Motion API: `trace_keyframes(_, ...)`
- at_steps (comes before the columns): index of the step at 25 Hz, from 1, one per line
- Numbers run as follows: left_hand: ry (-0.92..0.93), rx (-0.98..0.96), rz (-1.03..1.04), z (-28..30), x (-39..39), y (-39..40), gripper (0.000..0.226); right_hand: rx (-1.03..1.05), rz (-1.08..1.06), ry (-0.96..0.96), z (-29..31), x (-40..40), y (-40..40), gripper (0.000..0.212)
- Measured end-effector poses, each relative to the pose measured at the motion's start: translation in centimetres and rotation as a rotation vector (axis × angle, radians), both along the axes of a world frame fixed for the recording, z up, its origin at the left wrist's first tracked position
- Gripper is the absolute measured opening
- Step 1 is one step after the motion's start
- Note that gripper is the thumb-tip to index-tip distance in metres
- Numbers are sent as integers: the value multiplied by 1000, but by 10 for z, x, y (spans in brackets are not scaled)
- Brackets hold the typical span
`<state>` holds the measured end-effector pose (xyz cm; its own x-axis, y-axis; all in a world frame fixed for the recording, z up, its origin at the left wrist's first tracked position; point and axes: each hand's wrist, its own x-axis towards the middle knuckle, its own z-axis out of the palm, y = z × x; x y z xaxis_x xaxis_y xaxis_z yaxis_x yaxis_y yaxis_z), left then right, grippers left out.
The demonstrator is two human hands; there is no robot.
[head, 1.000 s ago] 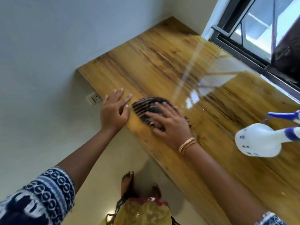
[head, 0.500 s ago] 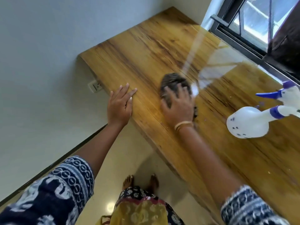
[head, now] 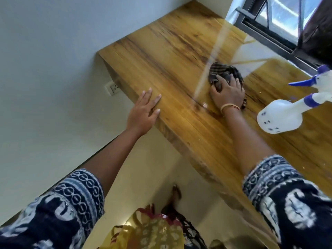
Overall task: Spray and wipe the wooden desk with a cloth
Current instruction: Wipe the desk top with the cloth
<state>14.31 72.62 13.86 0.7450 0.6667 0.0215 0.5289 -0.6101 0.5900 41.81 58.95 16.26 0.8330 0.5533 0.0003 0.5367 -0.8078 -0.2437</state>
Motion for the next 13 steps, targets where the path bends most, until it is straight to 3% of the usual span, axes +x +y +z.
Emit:
trace_keyframes(2,-5,-55,-20,3,-9,-8,55,-6,39,22,1,-35,17,57)
trace_keyframes(5,5,-110,-12,5,-22,-22,66,62,455,6,-2,-102,4,52)
trace_keyframes(7,28,-130,-5,6,-32,-35,68,140,600,100,2,-135,-30,51)
trace_keyframes(10,43,-134,-5,14,-37,-56,62,274,637,245,6,-161,-80,40)
trace_keyframes(13,20,-122,-25,19,-41,-79,52,431,473,427,15,-192,-113,27)
